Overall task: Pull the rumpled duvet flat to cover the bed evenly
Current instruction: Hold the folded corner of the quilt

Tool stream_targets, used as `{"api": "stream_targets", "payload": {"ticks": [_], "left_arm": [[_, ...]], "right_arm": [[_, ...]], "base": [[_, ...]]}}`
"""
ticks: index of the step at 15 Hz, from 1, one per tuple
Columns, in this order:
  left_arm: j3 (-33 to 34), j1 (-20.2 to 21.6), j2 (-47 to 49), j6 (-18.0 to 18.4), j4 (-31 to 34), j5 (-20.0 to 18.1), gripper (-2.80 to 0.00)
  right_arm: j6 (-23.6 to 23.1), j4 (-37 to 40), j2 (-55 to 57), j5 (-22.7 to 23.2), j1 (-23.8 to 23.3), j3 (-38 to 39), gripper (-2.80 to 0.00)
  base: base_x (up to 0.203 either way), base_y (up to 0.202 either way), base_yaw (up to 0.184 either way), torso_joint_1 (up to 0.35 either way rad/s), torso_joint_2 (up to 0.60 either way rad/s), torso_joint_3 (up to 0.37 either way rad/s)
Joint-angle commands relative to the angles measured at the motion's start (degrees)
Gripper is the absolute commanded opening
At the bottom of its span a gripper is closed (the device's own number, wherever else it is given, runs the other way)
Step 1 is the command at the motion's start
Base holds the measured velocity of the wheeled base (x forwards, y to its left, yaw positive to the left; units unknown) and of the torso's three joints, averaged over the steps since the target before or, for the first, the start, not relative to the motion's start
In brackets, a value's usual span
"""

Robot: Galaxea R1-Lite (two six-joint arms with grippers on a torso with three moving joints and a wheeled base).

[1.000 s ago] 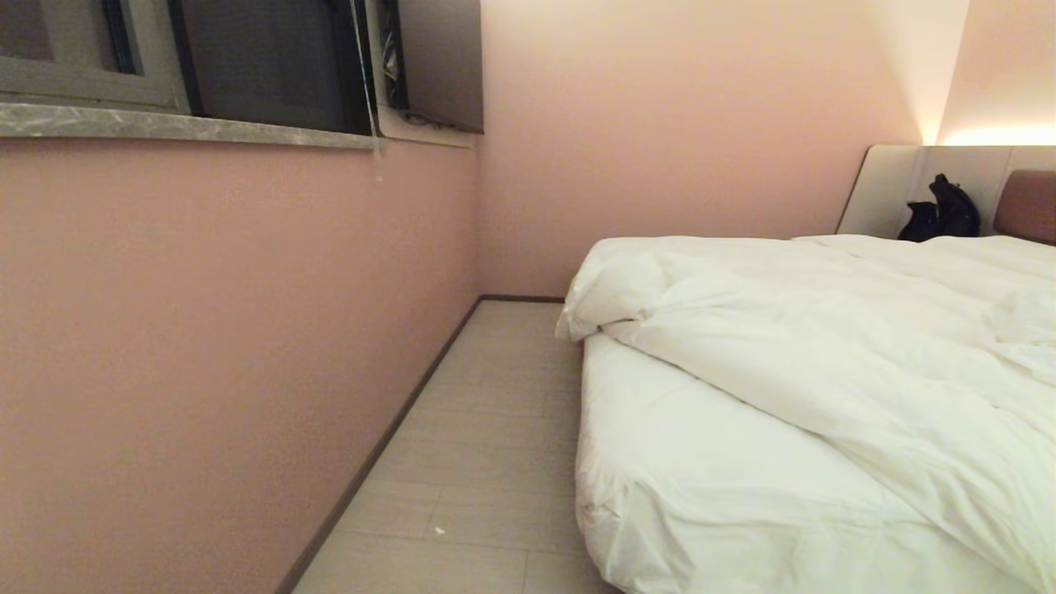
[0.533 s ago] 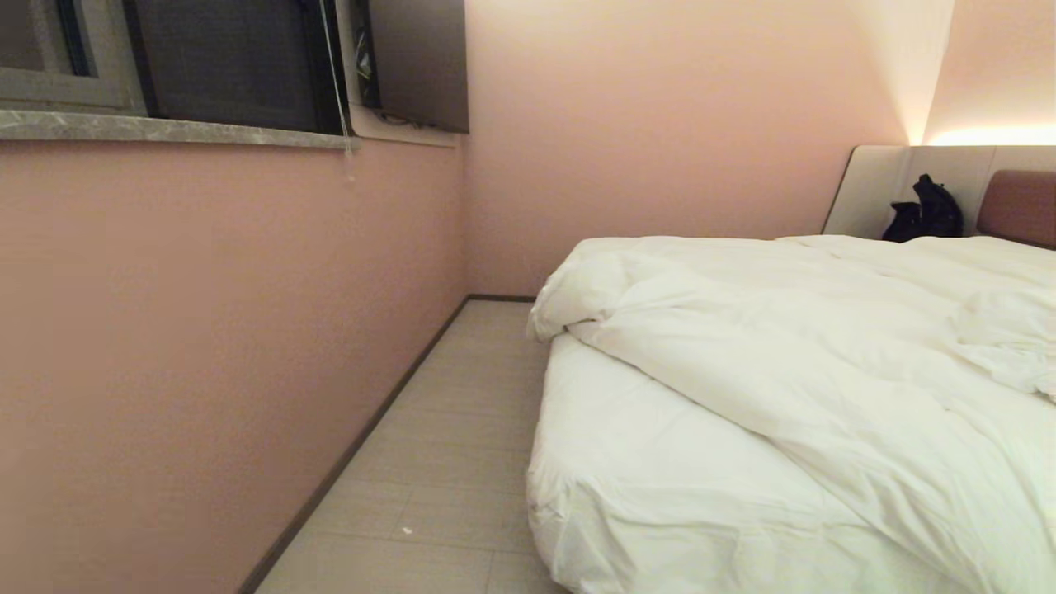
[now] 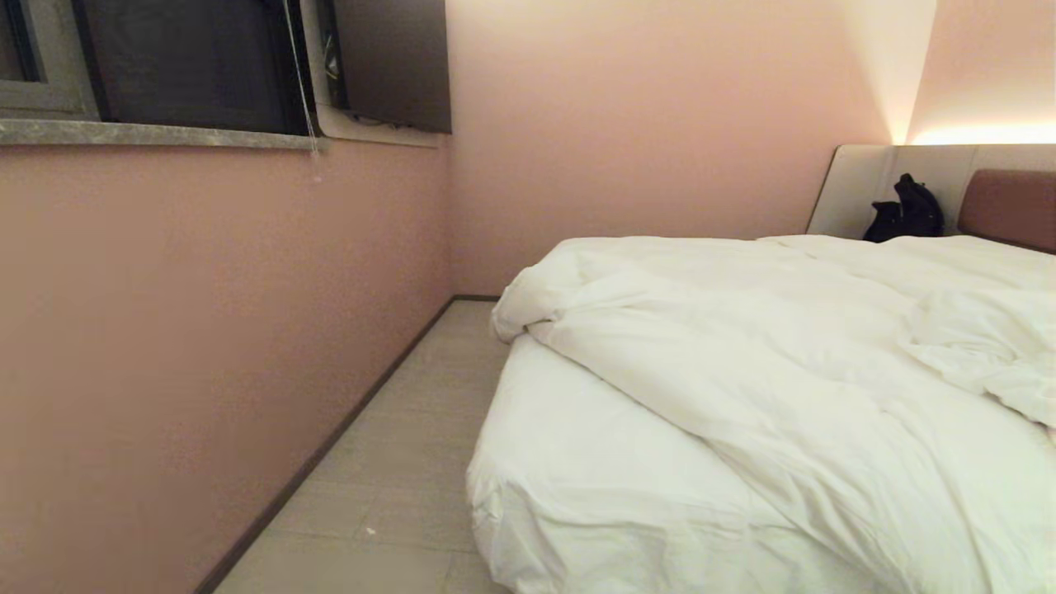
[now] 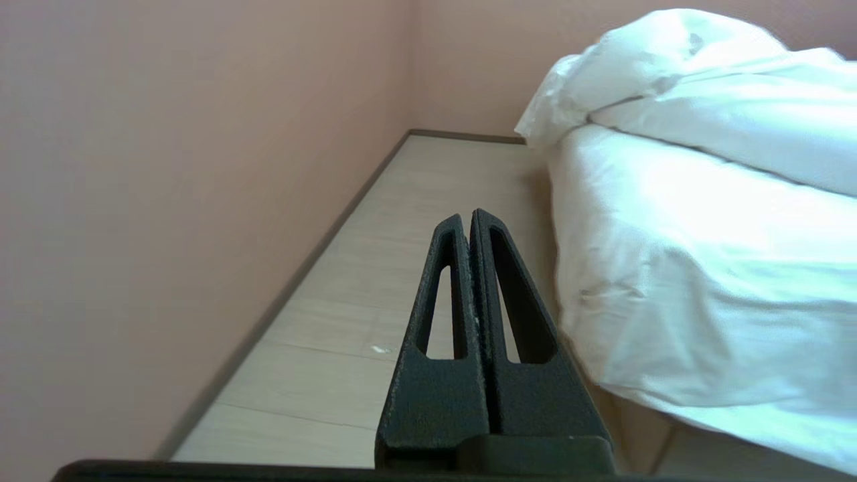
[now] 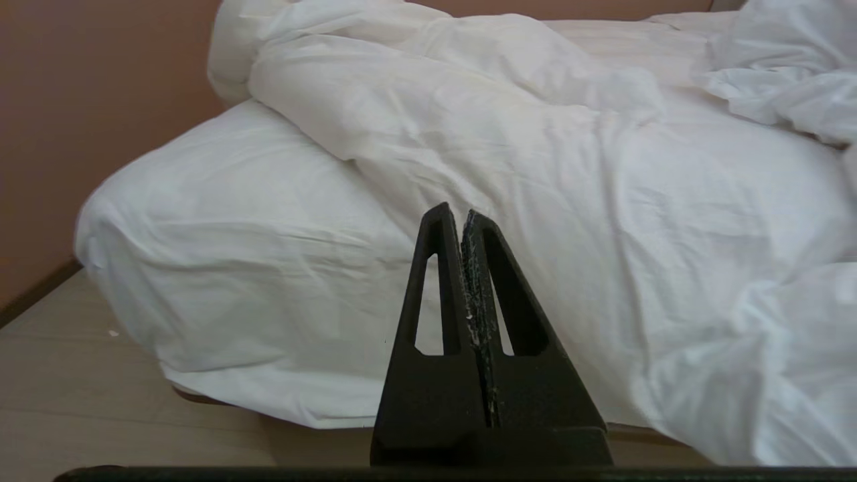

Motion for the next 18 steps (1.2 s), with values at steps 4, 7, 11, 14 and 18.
{"api": "stream_targets", "payload": {"ticks": [4, 7, 11, 14, 18], "left_arm": [[0.0, 0.0, 0.0, -0.1, 0.0, 0.0, -2.80], [0.0, 0.0, 0.0, -0.1, 0.0, 0.0, -2.80], [0.0, 0.0, 0.0, -0.1, -0.1, 0.0, -2.80], [0.0, 0.0, 0.0, -0.1, 0.0, 0.0, -2.80], [0.0, -0.1, 0.0, -0.1, -0.1, 0.0, -2.80]], "right_arm": [[0.0, 0.0, 0.0, 0.0, 0.0, 0.0, -2.80], [0.0, 0.0, 0.0, 0.0, 0.0, 0.0, -2.80], [0.0, 0.0, 0.0, 0.0, 0.0, 0.0, -2.80], [0.0, 0.0, 0.0, 0.0, 0.0, 0.0, -2.80], [0.0, 0.0, 0.0, 0.0, 0.0, 0.0, -2.80]], "base": [[0.000, -0.192, 0.000, 0.005, 0.00, 0.003], [0.000, -0.193, 0.000, 0.003, 0.00, -0.002], [0.000, -0.194, 0.002, 0.000, 0.00, 0.002], [0.000, -0.188, 0.000, 0.002, 0.00, 0.001], [0.000, -0.052, -0.001, 0.005, 0.00, 0.002]]}}
